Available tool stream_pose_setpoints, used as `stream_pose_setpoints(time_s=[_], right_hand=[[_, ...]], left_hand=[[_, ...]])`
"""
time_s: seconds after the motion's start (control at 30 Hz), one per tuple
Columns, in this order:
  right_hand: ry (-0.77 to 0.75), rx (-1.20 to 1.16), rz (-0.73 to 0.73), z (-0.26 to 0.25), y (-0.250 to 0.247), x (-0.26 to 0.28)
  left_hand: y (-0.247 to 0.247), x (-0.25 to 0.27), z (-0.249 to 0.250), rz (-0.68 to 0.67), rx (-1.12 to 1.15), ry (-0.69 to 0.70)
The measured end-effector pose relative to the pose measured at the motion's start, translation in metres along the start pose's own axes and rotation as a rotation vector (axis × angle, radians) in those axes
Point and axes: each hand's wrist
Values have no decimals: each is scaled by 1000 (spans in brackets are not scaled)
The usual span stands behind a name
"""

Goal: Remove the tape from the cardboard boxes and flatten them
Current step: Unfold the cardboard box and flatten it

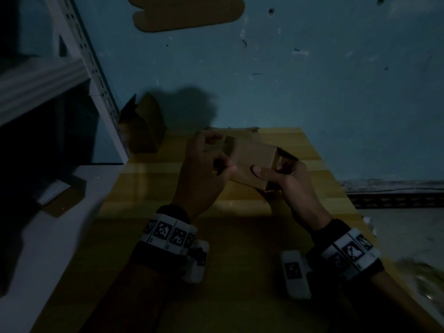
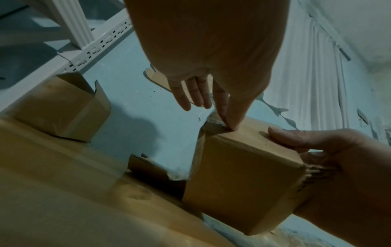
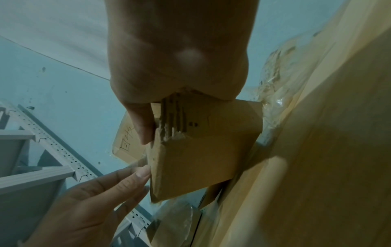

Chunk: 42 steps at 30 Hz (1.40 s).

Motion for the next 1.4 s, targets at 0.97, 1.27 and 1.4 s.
stream_pose_setpoints(time_s=[0.97, 1.27, 1.4], right_hand=[[-81, -117, -110, 0, -7, -2], [-124, -169, -140, -3, -7, 1], [-141, -167, -131, -3, -8, 0]], left_hand=[[-38, -6, -6, -21, 786, -269], [-40, -6, -9, -86, 798, -129], [-40, -8, -11, -115, 811, -132]])
Point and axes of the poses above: each hand's wrist, its own x-axis away from the middle knuckle, its own y-axis out of the palm, z = x × y, and after that the axes turned 3 degrees about z, right-handed
